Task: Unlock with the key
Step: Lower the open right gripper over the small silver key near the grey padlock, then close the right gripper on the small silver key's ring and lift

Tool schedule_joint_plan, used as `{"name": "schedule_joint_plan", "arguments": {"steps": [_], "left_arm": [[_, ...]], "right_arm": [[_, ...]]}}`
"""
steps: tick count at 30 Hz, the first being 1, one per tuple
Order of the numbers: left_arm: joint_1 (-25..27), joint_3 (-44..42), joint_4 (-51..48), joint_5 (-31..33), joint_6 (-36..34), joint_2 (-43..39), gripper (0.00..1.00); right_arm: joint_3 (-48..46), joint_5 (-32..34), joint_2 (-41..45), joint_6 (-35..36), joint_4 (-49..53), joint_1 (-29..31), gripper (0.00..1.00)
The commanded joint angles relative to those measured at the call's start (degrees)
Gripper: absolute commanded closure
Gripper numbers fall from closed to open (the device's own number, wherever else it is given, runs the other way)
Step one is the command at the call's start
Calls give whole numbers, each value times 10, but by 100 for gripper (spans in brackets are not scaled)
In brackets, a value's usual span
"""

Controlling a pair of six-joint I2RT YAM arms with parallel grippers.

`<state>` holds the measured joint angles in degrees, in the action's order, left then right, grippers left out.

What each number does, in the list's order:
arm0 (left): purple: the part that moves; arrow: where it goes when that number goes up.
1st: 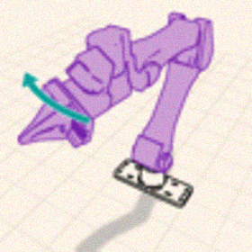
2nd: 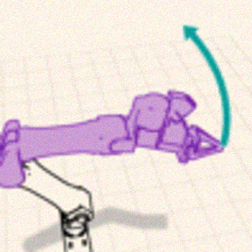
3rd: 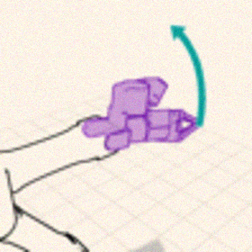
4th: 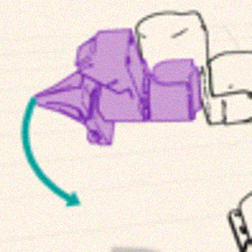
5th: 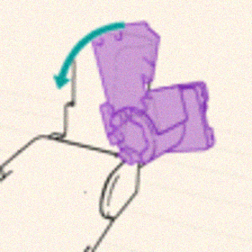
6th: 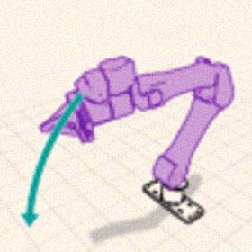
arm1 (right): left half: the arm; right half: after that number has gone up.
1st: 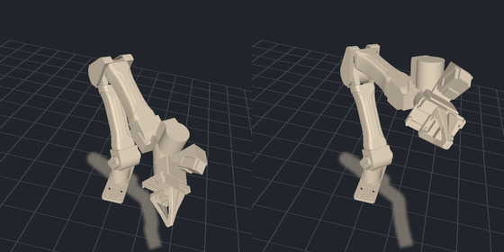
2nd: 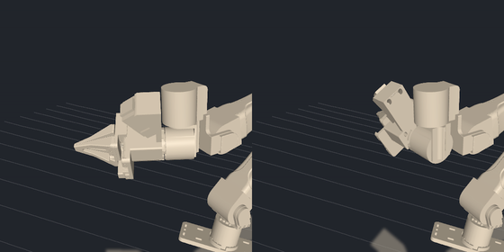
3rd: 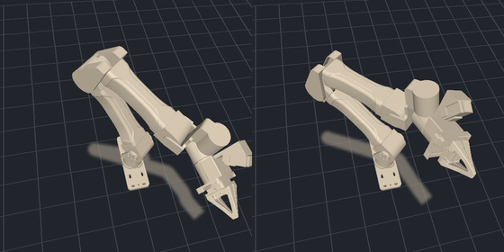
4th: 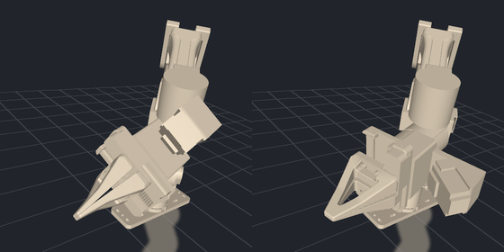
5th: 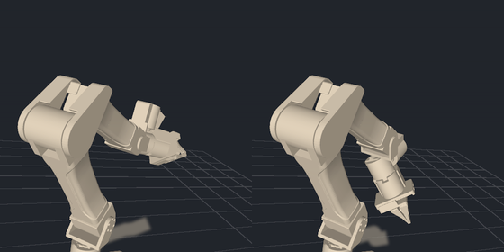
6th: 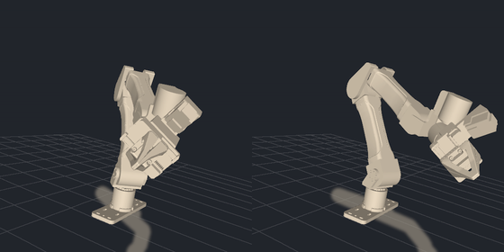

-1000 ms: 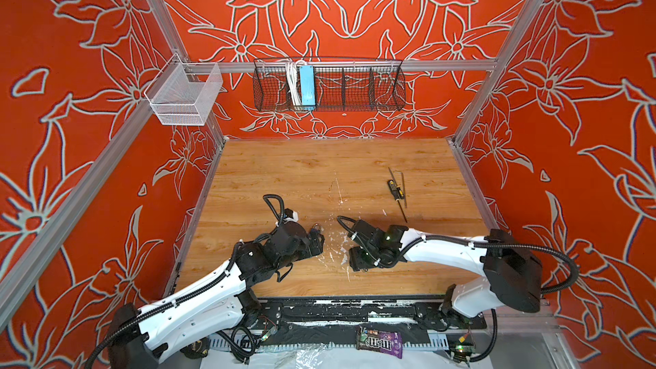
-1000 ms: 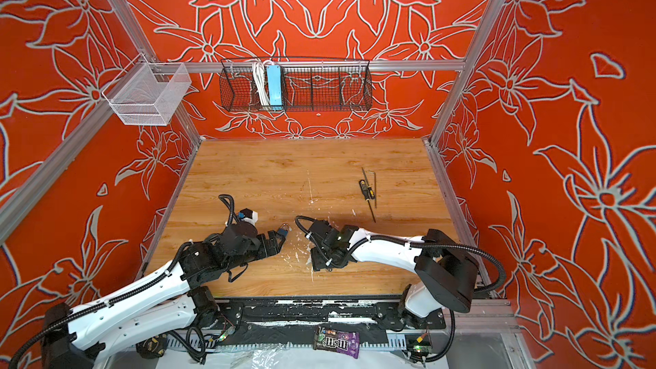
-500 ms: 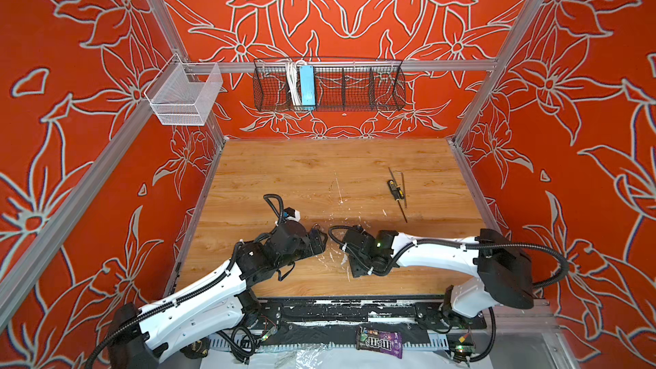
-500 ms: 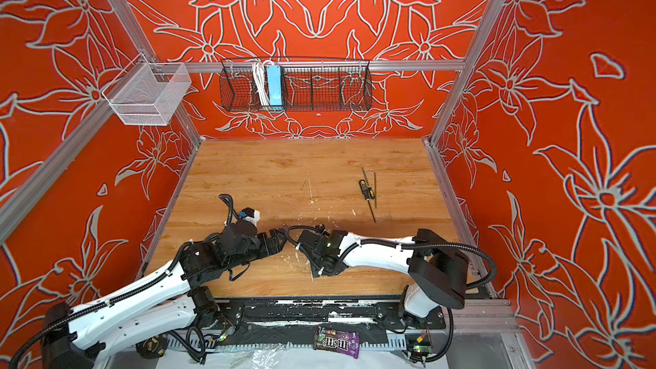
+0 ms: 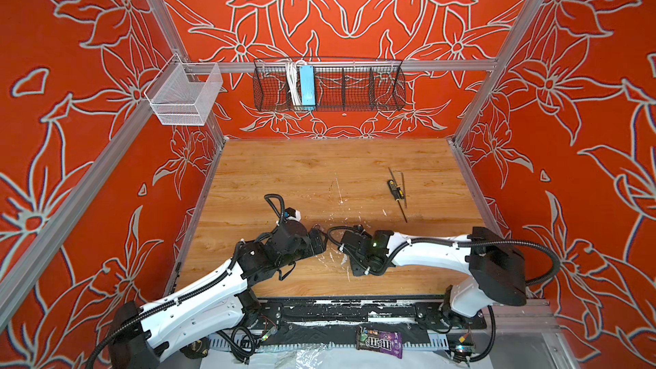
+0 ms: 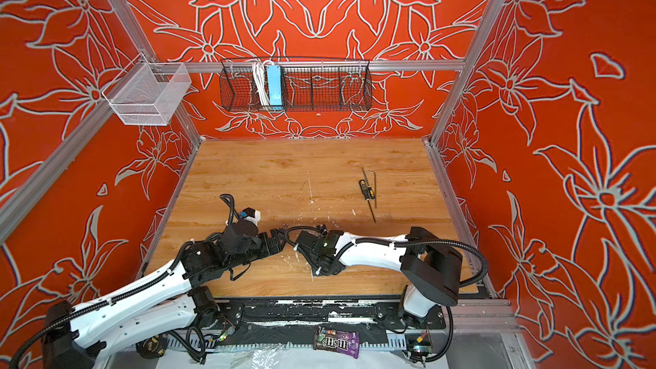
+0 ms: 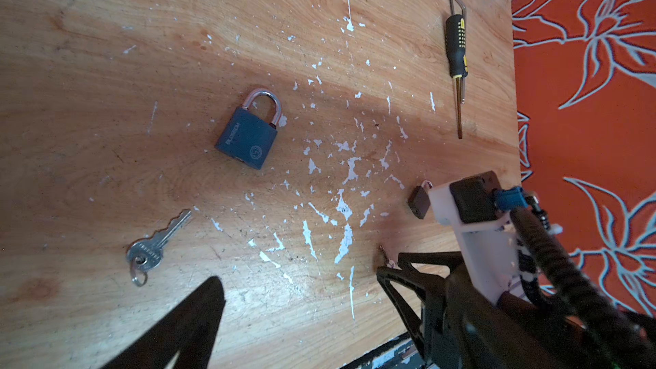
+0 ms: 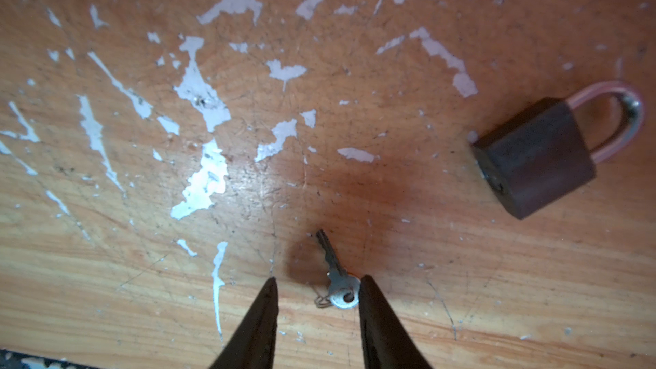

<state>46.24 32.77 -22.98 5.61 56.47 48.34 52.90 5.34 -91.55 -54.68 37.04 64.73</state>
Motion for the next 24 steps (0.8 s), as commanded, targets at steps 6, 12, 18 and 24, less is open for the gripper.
{"name": "schedule_joint_plan", "arguments": {"steps": [6,12,18,24], "left_arm": [[5,-6,8,1,5,3,3],[5,-10,7,-2,6,1,3],[5,-16,7,2,9,-7,3],[5,-17,9,3,11,-6,3]], "right_arm": [[10,17,-18,-26,17,3,65],[11,27,-22,-29,32,3,72],[-1,24,-7,-29,30,3,79],[-12,15,8,-28,25,3,82]]}}
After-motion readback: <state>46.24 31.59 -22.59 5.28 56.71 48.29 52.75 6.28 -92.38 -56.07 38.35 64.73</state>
